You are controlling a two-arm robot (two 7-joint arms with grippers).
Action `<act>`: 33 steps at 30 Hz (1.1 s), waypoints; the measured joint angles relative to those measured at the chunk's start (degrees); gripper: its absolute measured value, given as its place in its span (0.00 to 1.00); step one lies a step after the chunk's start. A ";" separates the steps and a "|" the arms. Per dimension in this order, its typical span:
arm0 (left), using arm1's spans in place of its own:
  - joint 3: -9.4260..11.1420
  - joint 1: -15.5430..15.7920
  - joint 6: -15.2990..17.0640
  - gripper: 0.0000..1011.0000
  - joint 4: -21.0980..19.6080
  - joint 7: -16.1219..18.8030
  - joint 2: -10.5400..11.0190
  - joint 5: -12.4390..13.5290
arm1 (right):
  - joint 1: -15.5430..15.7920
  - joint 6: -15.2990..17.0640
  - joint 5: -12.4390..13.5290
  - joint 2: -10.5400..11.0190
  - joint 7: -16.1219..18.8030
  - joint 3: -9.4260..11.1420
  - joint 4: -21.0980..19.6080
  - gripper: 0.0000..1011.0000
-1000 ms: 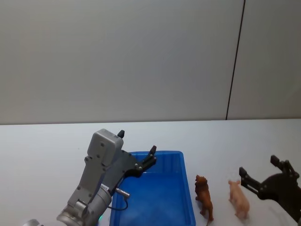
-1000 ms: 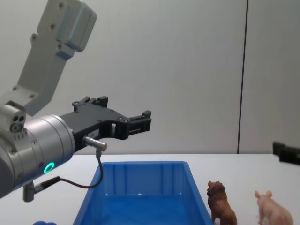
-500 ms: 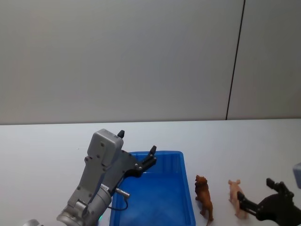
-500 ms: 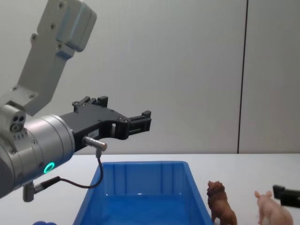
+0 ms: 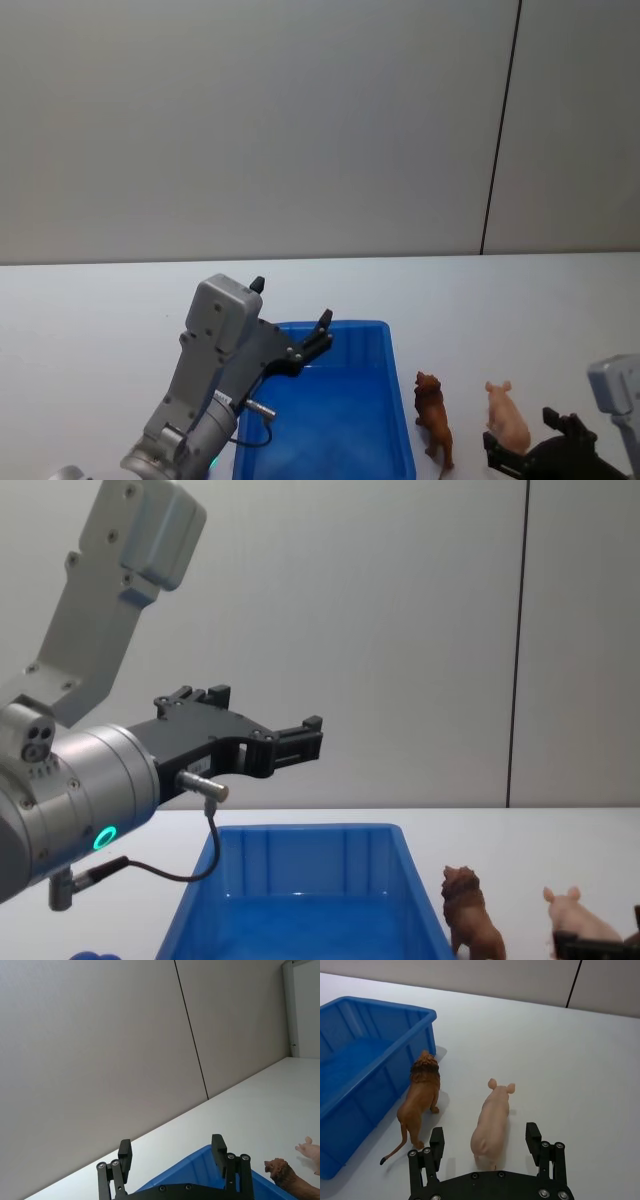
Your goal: Pick up the two dolls from the table and place them into the box.
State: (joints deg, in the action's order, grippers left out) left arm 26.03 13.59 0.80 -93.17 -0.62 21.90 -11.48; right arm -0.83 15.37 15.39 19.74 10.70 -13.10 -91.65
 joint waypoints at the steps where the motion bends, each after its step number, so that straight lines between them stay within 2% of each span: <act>1: 0.00 0.00 0.00 0.99 0.00 0.00 0.00 0.00 | -0.14 0.15 0.06 -0.15 -0.01 -0.07 0.25 0.99; 7: 0.00 0.00 0.00 0.99 0.00 0.00 0.00 0.00 | -1.31 1.40 0.43 -1.35 -0.27 -0.51 2.16 0.95; 12: 0.00 0.00 0.00 0.99 0.00 0.00 0.00 0.00 | -2.23 2.39 0.85 -2.22 -0.52 -0.77 3.63 0.82; 13: 0.00 0.00 0.00 0.99 0.00 0.00 0.00 0.00 | -2.32 2.52 0.94 -2.31 -0.57 -0.79 3.77 0.82; 21: 0.00 0.00 0.00 0.99 0.00 0.00 0.00 0.00 | -2.99 2.85 1.24 -2.97 -1.03 -0.89 4.62 0.56; 23: 0.00 0.00 0.00 0.99 0.00 0.00 0.00 0.00 | -3.02 2.71 1.23 -3.01 -1.14 -0.90 4.63 0.53; 24: 0.00 0.00 0.00 0.99 0.00 0.00 0.00 0.00 | -3.04 2.40 1.11 -3.04 -1.26 -0.91 4.62 0.46; 26: 0.00 0.00 0.00 0.99 0.00 0.00 0.00 0.00 | -3.04 1.77 0.75 -3.07 -1.45 -0.93 4.43 0.40; 28: 0.00 0.00 0.00 0.99 0.00 0.00 0.00 0.00 | -3.04 1.33 0.49 -3.07 -1.55 -0.94 4.20 0.37; 33: 0.00 0.00 0.00 0.99 0.00 0.00 0.00 0.00 | -2.95 -0.50 -0.67 -3.03 -1.72 -1.01 3.00 0.37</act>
State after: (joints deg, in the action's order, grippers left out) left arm 26.03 13.59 0.80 -93.17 -0.62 21.90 -11.48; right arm -3.78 14.86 14.72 16.71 8.98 -14.11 -88.65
